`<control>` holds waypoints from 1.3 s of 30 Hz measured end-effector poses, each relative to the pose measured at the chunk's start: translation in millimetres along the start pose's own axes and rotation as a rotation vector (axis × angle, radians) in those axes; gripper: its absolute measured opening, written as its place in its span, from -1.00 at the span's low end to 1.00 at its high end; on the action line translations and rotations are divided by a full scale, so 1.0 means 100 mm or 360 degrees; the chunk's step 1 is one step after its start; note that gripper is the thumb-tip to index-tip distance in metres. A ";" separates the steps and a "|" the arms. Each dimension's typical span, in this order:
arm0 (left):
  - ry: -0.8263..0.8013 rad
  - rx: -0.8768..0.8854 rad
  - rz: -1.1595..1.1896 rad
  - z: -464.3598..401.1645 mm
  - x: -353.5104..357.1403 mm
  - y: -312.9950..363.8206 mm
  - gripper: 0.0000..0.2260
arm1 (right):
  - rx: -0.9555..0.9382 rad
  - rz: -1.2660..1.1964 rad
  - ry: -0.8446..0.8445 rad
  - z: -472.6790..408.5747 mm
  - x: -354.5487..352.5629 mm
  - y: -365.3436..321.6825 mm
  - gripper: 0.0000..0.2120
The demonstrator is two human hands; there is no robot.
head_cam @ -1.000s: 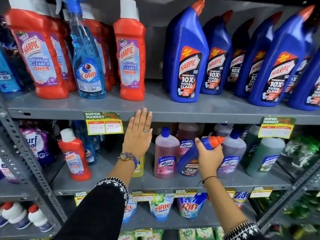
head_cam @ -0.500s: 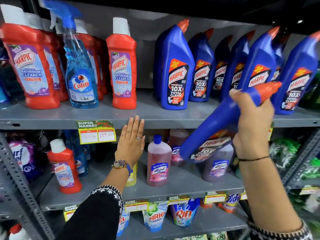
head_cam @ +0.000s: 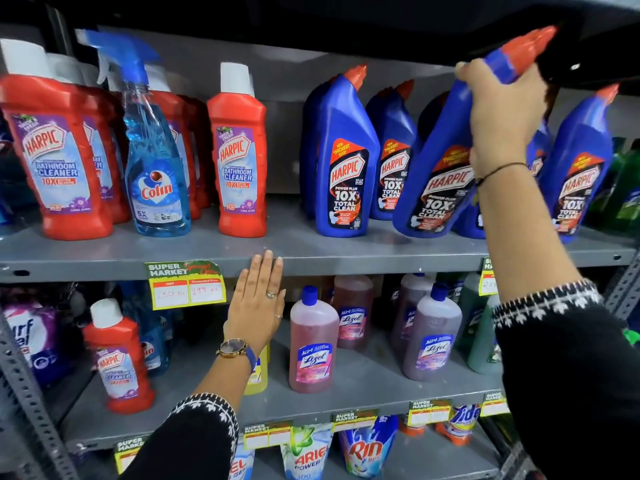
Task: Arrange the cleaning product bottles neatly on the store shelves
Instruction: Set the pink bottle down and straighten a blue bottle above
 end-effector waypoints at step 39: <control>-0.0126 -0.0028 -0.0132 0.01 0.02 0.03 -0.34 | -0.0259 0.0297 -0.0579 0.03 0.58 0.99 -0.08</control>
Point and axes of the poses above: each hand's wrist, its own z-axis away from the middle knuckle, its own x-axis out of the palm, y = z × x, the point moved 3 cm from there along -z, towards the middle knuckle, and after that the axes turned 13 degrees about -x, right-handed, at the moved point
